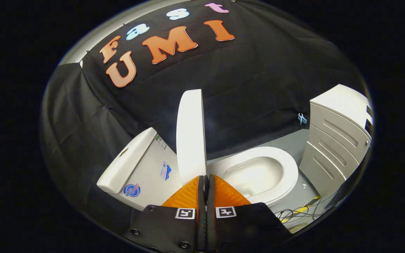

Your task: Open the toilet lid.

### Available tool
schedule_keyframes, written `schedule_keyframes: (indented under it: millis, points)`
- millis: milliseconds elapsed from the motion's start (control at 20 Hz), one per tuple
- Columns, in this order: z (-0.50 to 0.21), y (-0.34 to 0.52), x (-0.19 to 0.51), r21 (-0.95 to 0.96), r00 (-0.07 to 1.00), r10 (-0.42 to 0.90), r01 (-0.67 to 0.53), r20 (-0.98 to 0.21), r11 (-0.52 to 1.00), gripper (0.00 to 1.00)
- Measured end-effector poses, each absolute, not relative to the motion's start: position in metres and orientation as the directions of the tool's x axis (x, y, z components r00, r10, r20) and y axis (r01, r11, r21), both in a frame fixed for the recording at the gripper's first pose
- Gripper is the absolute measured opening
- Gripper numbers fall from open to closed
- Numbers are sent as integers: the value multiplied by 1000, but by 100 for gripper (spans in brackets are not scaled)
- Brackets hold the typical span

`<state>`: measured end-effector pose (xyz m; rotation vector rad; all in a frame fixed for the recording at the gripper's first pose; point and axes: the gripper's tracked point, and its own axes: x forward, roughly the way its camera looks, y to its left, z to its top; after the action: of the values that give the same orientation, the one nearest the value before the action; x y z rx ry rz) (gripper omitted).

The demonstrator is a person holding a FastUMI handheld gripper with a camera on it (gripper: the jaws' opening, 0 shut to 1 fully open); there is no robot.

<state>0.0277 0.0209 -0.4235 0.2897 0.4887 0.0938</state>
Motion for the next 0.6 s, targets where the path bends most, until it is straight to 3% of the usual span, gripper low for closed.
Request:
schedule_keyframes:
  millis: [600]
  points:
    - [-407,85,24,190,889,163,-88,-427,978,8]
